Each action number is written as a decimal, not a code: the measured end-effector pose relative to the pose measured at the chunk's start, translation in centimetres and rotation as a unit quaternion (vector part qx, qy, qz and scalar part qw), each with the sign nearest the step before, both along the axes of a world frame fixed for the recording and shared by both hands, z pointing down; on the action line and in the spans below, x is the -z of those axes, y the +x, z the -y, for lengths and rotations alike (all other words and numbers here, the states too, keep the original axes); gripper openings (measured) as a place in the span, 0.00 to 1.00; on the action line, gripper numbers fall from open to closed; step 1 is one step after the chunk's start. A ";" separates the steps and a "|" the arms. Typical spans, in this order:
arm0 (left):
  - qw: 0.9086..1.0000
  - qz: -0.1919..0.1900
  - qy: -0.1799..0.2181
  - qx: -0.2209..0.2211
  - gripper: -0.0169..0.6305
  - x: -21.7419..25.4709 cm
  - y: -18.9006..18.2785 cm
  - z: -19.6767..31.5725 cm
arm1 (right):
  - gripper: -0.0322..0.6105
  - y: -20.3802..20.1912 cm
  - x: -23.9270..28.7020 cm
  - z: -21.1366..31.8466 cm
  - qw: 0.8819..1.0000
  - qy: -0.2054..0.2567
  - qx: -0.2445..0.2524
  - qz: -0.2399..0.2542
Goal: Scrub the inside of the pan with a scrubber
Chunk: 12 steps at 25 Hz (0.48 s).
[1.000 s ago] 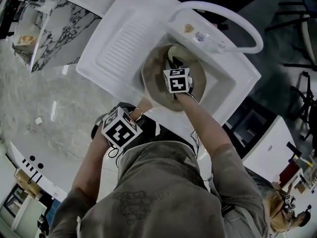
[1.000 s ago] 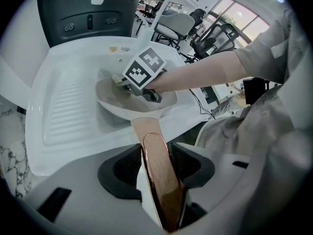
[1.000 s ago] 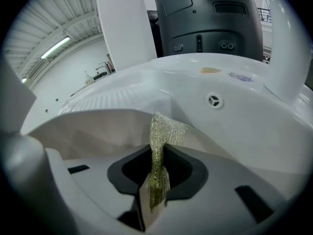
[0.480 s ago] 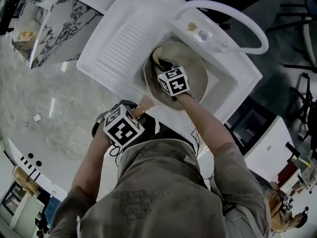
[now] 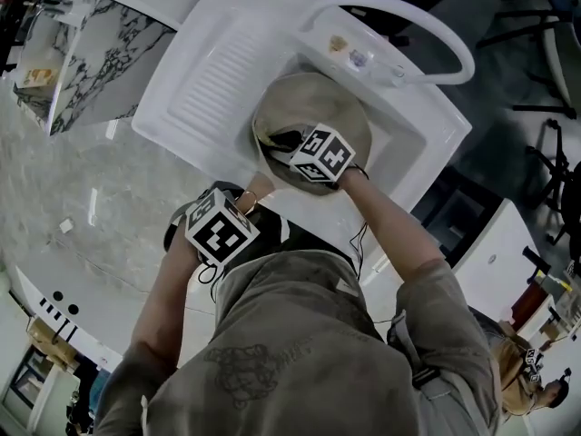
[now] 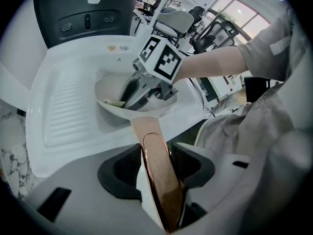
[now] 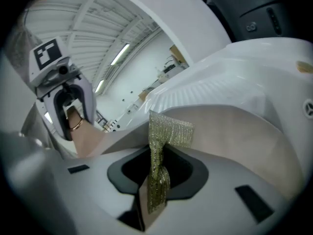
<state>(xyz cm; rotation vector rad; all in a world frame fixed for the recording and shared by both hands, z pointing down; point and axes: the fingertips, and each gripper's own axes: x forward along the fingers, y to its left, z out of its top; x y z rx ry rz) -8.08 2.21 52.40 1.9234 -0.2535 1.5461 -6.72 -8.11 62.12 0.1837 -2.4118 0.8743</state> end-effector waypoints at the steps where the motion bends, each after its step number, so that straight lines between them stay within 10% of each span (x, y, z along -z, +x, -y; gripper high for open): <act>1: 1.000 0.001 0.001 0.000 0.33 0.0 0.0 0.0 | 0.18 0.1 0.4 -0.8 1.000 -0.001 0.022 0.005; 12: 1.000 0.010 0.006 0.000 0.33 -0.2 -0.1 0.0 | 0.17 4.1 3.8 -5.6 0.983 -0.125 0.120 0.064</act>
